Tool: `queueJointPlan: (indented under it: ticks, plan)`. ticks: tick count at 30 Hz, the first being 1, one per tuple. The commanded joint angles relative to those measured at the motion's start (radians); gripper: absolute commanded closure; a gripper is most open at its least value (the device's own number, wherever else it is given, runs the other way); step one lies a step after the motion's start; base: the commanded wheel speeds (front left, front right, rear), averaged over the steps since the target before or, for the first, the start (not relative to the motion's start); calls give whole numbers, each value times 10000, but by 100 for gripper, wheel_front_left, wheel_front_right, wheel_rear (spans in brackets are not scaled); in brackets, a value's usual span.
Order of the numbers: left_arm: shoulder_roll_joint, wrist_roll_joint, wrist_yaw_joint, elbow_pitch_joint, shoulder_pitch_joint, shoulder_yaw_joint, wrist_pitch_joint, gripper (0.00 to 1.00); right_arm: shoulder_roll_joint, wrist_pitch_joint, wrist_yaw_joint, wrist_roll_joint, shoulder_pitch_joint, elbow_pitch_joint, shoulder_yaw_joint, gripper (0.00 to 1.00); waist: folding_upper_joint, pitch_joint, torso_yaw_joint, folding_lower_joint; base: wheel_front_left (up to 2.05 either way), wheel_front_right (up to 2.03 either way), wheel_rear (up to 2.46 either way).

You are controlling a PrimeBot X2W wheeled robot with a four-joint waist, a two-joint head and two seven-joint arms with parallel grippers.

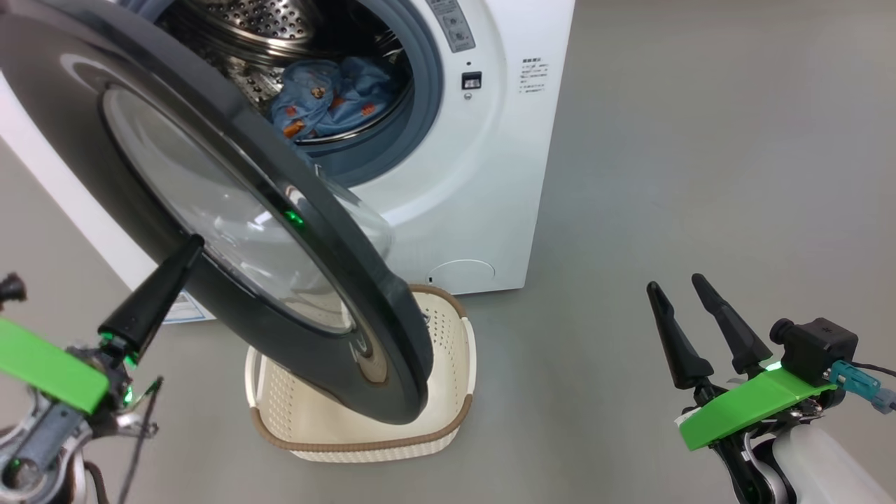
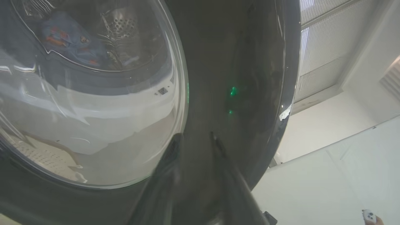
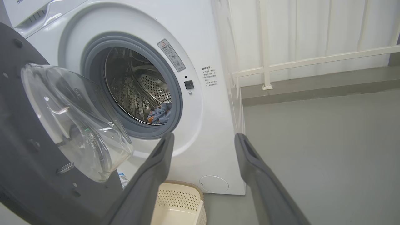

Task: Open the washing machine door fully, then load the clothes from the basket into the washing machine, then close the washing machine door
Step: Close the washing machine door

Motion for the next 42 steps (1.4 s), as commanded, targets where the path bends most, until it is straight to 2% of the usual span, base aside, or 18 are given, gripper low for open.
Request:
queueJointPlan:
  ticks: [1, 4, 8, 11, 17, 19, 25, 33, 42]
  plan:
    - [436, 495, -269, -347, 53, 257, -286, 0, -117, -82, 56, -80, 66, -230, 58, 0, -1, 7, 56, 0, 0, 0, 0]
    - [571, 1573, -672, -435, 341, 145, -1139, 0, -112, -82, 56, -78, 36, -239, 67, 0, -1, 21, 75, 0, 0, 0, 0]
    - [573, 2587, -882, -507, 734, -17, -2344, 0, -149, -82, 56, -63, 11, -259, 71, 0, -1, 43, 47, 0, 0, 0, 0]
    - [649, 3213, -929, -606, 1037, -240, -3366, 0, -185, -82, 56, -53, 14, -261, 66, 0, -1, 42, 4, 0, 0, 0, 0]
    - [1169, 4262, -938, -430, 1811, -1033, -5514, 0, -227, -82, 56, -38, -4, -250, 73, 0, -1, 16, -105, 0, 0, 0, 0]
    - [1475, 5027, -939, -189, 2070, -1278, -6296, 0, -228, -82, 56, -38, 0, -257, 72, 0, -1, 9, -153, 0, 0, 0, 0]
    - [1491, 6472, -937, 877, 2467, -1436, -8382, 0, -236, -82, 56, -47, 45, -270, 6, 0, -1, -7, -179, 0, 0, 0, 0]
    - [1420, 7741, -863, 1652, 2639, -1811, -9907, 0, -278, -82, 56, -56, 79, -260, -20, 0, -1, -71, -100, 0, 0, 0, 0]
    - [1317, 8881, -573, 1865, 2755, -1880, -10477, 0, -274, -82, 56, -66, 122, -262, -19, 0, -1, -51, 26, 0, 0, 0, 0]
